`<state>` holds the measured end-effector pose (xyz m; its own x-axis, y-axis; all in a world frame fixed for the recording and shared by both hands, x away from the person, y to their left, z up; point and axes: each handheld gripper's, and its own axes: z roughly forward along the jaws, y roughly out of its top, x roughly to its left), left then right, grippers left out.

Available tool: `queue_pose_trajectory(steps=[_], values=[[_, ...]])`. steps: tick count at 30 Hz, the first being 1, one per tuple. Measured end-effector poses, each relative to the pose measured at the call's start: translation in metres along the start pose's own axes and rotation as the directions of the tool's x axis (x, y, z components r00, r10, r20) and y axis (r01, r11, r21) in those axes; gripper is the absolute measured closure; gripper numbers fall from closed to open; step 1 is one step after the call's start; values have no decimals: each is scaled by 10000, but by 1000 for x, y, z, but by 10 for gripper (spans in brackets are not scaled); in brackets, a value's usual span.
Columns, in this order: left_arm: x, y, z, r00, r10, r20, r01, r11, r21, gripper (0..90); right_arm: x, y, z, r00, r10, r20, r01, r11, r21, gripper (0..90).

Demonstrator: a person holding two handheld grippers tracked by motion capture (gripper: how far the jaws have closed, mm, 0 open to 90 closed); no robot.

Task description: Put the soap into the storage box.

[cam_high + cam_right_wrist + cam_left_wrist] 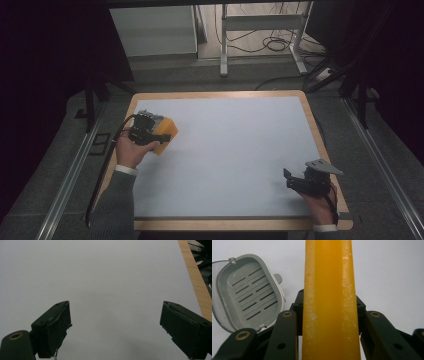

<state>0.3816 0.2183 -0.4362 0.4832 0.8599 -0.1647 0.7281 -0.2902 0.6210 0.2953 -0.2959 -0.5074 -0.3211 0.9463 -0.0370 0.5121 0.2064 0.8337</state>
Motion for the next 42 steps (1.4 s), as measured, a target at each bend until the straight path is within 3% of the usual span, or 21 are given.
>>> queue_pose_trajectory(steps=[13,19,34,42], values=[[11,8,3,9995,-264,-151,263,9996,-42,610,-1,0,0,10000,-7,16,7,10000,8,96],[15,11,3,9991,-318,-294,308,9990,-338,610,-1,0,0,10000,-7,19,7,10000,6,96],[35,17,5,9956,-879,-318,865,9954,-415,609,0,-1,1,10000,-2,25,2,10000,51,96],[40,26,7,9948,-910,-456,895,9954,-331,610,0,-1,1,10000,-4,25,4,10000,46,96]])
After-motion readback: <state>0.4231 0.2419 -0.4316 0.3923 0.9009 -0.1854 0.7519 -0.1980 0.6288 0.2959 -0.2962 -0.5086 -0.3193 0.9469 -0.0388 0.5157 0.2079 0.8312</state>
